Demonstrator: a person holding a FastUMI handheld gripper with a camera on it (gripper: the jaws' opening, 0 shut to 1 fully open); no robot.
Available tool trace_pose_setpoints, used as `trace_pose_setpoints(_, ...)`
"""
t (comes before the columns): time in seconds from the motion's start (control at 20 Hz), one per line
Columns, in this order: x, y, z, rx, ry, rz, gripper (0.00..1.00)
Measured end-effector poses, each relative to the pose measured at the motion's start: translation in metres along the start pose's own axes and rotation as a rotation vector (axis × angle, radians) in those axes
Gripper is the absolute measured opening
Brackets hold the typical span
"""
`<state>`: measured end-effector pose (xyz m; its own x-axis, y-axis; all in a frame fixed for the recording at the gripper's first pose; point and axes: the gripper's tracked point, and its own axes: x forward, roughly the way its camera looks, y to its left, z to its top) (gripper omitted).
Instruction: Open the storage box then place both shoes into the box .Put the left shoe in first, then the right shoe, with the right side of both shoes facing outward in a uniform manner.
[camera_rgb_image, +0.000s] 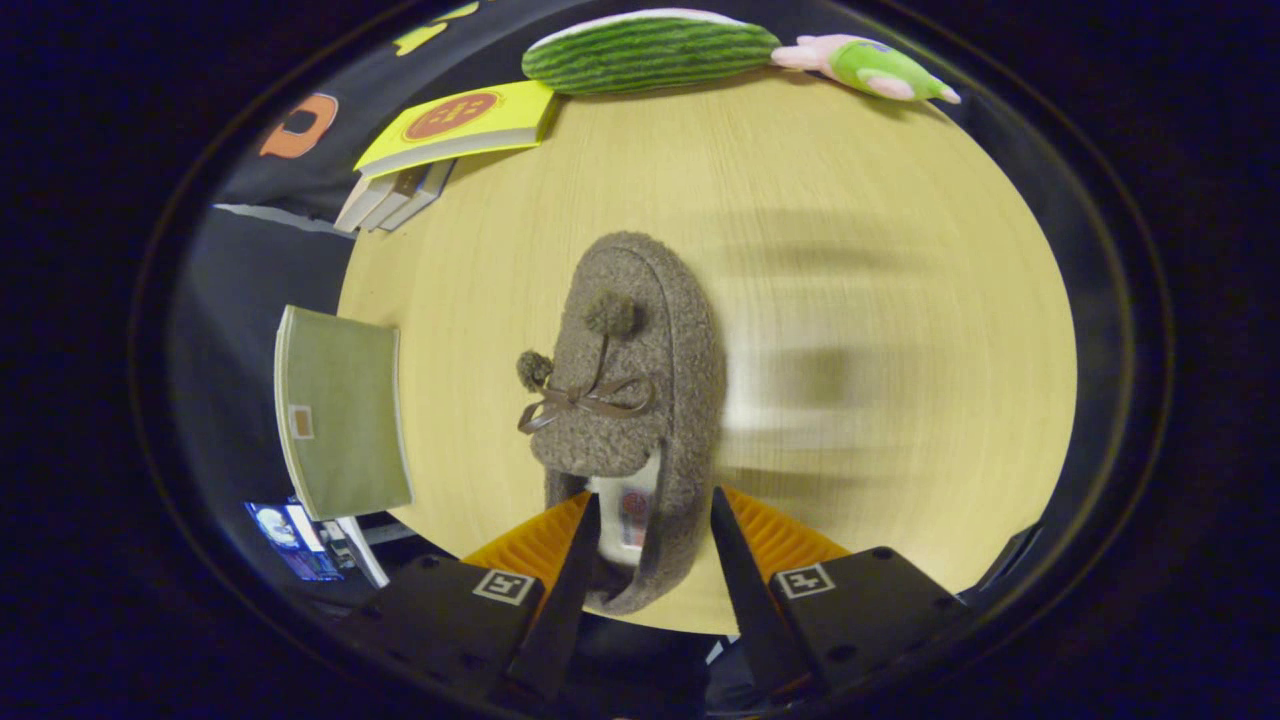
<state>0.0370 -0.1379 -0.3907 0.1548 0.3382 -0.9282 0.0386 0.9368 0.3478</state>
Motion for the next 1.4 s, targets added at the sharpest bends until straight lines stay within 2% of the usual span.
trace_pose_setpoints(0.1, 0.006, -0.002, -0.001, 0.027, 0.019, 0.015, 0.61)
trace_pose_setpoints(0.15, 0.007, -0.006, 0.0, 0.028, 0.02, 0.011, 0.59)
trace_pose_setpoints(0.25, 0.008, -0.013, 0.001, 0.049, 0.023, -0.005, 0.44)
trace_pose_setpoints(0.3, 0.007, -0.012, 0.001, 0.06, 0.03, -0.004, 0.3)
trace_pose_setpoints(0.5, 0.003, -0.007, -0.001, 0.07, 0.022, -0.008, 0.06)
trace_pose_setpoints(0.7, -0.011, 0.027, -0.015, 0.107, 0.014, 0.039, 0.06)
trace_pose_setpoints(0.9, -0.038, 0.083, -0.039, 0.122, -0.021, 0.081, 0.06)
trace_pose_setpoints(1.2, -0.085, 0.221, -0.065, 0.127, -0.09, 0.194, 0.06)
trace_pose_setpoints(1.4, -0.098, 0.312, -0.066, 0.115, -0.133, 0.213, 0.06)
